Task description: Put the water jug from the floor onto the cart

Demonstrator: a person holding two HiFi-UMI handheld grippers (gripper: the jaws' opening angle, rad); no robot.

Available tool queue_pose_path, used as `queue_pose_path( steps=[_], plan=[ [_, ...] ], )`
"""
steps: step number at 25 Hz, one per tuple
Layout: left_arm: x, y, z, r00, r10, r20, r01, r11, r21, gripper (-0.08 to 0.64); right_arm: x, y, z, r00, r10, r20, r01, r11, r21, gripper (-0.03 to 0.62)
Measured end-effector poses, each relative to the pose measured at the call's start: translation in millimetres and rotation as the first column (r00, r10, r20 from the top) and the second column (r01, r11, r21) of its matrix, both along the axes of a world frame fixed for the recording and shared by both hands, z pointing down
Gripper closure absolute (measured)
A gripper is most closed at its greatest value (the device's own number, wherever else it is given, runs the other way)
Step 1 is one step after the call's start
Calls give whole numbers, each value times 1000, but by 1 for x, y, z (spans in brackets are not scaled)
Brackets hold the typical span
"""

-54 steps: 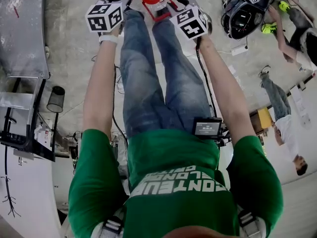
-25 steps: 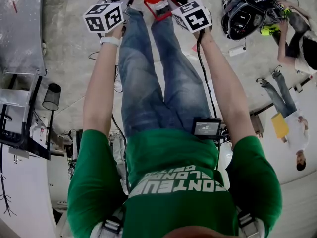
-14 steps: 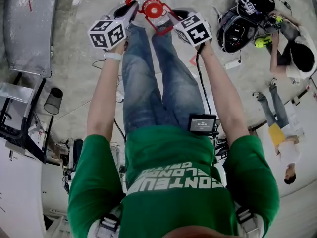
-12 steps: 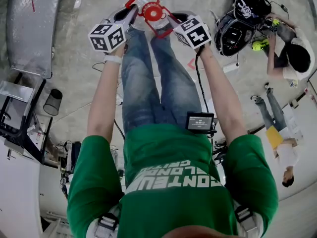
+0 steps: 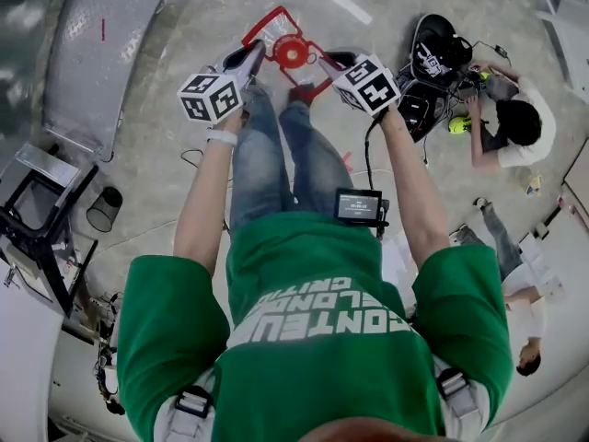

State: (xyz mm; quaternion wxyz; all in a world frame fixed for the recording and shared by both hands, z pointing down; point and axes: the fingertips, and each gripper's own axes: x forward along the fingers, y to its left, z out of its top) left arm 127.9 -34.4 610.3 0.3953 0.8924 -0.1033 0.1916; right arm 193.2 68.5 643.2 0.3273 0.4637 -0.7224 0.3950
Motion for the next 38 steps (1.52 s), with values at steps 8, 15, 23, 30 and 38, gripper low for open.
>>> queue_pose_path(
  steps=[8,15,23,30,38],
  plan=[
    [-1,2,-133,992,-34,-117,43,997,70,537,10,-8,-127,992,-108,-62,114,988,103,568],
    [0,-10,-212,985,-37,-168,67,983,173,537,16,-28,-199,982,-166,-91,182,961,210,568],
    [-25,-8,-244,973,-129,-190,170,961,218,537,0,-38,-228,957,-273,-101,290,920,262,569],
    [-70,-19,-251,945,-258,-201,301,926,227,537,-36,-62,-236,911,-398,-112,413,870,269,569],
    [-152,-36,-251,875,-430,-221,473,858,202,537,-107,-96,-237,815,-565,-129,578,778,245,569]
  ],
)
